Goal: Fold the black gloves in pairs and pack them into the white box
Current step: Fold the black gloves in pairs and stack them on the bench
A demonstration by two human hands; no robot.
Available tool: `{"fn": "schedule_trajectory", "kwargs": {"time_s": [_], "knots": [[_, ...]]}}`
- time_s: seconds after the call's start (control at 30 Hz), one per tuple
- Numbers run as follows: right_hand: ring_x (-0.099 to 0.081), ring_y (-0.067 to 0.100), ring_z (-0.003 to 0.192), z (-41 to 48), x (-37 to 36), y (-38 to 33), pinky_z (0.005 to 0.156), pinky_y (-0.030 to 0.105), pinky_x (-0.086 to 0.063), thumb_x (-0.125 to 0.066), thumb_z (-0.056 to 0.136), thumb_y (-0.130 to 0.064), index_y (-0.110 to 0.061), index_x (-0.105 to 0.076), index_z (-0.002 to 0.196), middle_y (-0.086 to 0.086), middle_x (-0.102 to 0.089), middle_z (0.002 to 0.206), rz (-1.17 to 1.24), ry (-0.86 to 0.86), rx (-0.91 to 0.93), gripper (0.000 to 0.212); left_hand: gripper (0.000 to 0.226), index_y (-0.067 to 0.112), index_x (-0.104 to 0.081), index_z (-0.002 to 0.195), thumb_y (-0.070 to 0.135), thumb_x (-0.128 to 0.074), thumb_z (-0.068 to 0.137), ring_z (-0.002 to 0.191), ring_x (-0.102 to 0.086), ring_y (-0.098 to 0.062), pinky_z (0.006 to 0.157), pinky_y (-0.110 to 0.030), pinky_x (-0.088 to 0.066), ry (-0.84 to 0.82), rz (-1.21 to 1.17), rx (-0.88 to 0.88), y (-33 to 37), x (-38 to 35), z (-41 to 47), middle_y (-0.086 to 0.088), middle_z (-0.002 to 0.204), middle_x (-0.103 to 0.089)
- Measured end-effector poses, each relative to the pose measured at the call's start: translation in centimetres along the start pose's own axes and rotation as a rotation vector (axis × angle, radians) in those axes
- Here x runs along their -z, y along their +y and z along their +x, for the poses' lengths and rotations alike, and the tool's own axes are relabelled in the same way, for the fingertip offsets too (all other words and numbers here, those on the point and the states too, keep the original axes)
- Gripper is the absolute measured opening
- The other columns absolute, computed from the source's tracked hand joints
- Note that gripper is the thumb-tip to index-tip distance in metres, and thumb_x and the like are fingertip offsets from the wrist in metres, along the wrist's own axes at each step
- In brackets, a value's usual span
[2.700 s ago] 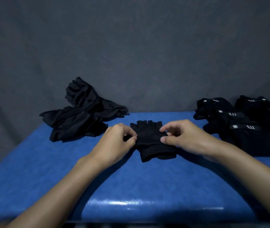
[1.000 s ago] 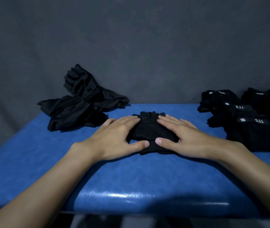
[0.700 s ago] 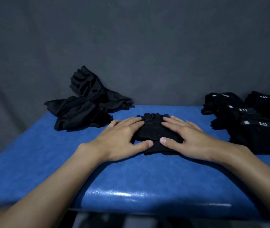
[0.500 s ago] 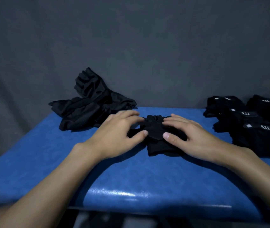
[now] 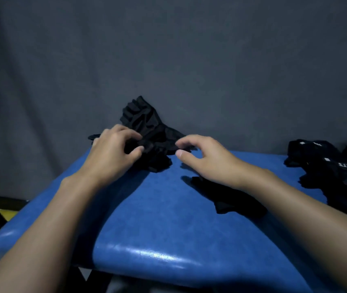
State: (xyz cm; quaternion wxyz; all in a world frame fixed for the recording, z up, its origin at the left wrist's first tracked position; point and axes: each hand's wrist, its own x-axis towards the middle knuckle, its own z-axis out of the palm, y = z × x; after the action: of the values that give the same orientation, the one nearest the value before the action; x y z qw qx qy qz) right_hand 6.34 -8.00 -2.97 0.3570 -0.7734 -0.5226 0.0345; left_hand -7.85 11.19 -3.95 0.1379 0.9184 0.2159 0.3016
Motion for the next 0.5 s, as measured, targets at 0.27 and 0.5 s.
{"fn": "schedule_trajectory", "kwargs": {"time_s": [0.27, 0.5], "knots": [[-0.063, 0.012, 0.100, 6.9, -4.0, -1.6, 0.096, 0.042, -0.050, -0.066, 0.079, -0.055, -0.030, -0.061, 0.113, -0.011, -0.066, 0.105, 0.044, -0.022, -0.123, 0.042, 0.035, 0.026, -0.065, 0.120, 0.038, -0.070, 0.088, 0.118, -0.057, -0.021, 0.104, -0.049, -0.044, -0.059, -0.098, 0.169, -2.9, 0.8, 0.1, 0.001, 0.124, -0.060], [-0.062, 0.011, 0.089, 8.3, -5.7, -2.0, 0.097, 0.041, -0.047, -0.077, 0.078, -0.033, -0.031, -0.064, 0.097, -0.013, -0.060, 0.083, 0.120, 0.023, -0.199, 0.023, 0.031, 0.023, -0.068, 0.117, 0.029, -0.074, 0.088, 0.104, -0.059, -0.013, 0.087, -0.024, -0.042, -0.055, -0.150, 0.157, -3.2, 0.7, 0.5, 0.006, 0.109, -0.063]]}}
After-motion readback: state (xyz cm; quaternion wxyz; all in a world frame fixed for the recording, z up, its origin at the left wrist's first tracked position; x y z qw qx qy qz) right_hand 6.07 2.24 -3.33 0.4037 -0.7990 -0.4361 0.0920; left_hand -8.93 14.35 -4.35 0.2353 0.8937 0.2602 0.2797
